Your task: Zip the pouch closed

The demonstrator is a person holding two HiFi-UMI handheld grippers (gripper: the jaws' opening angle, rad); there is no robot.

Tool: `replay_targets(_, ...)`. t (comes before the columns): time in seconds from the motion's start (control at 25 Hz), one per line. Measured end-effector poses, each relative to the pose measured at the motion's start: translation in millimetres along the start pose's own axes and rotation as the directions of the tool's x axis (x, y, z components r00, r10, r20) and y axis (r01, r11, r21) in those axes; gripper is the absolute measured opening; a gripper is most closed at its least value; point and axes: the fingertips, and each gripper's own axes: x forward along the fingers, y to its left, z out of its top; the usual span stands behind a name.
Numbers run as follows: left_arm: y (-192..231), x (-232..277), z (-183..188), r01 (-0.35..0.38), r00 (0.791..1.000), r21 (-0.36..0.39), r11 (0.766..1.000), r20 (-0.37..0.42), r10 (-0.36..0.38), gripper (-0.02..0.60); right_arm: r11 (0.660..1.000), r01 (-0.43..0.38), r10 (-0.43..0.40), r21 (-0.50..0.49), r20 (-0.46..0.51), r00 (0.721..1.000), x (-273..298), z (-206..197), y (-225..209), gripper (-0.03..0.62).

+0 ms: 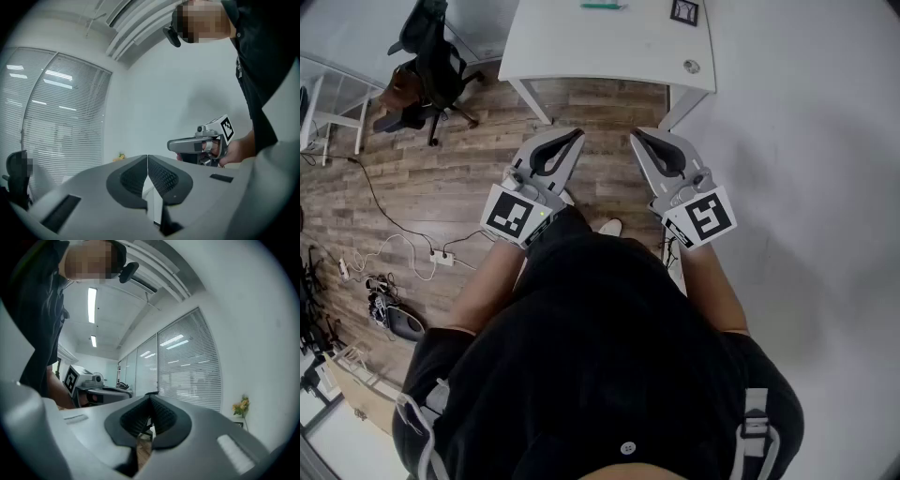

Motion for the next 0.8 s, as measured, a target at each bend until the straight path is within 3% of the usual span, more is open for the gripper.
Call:
replay_targets(0.48,4.7,-8.6,-4.2,-0.023,0.999,-0.004,1.0,-0.039,0.023,0.011,0.999,-0.004,0.004,0.047,0.005,1.0,6.7,-5.4,7.0,0.011)
replay_targets(0.6,4.2,-10.5,-1.7,-0.016,1.0,-0.021,1.0,-0.009,0.015,0.011,0.999,-0.007,0.007,0.035,-0.013,1.0,7.2,-10.3,8.0,0.012)
replay_targets(0.8,8.6,-13.9,-5.4,-0.023,1.0,-0.005,1.0,-0.012,0.023,0.012,1.0,-0.007,0.008,0.03,-0.014,1.0,8.7,-10.5,9.1,0.083)
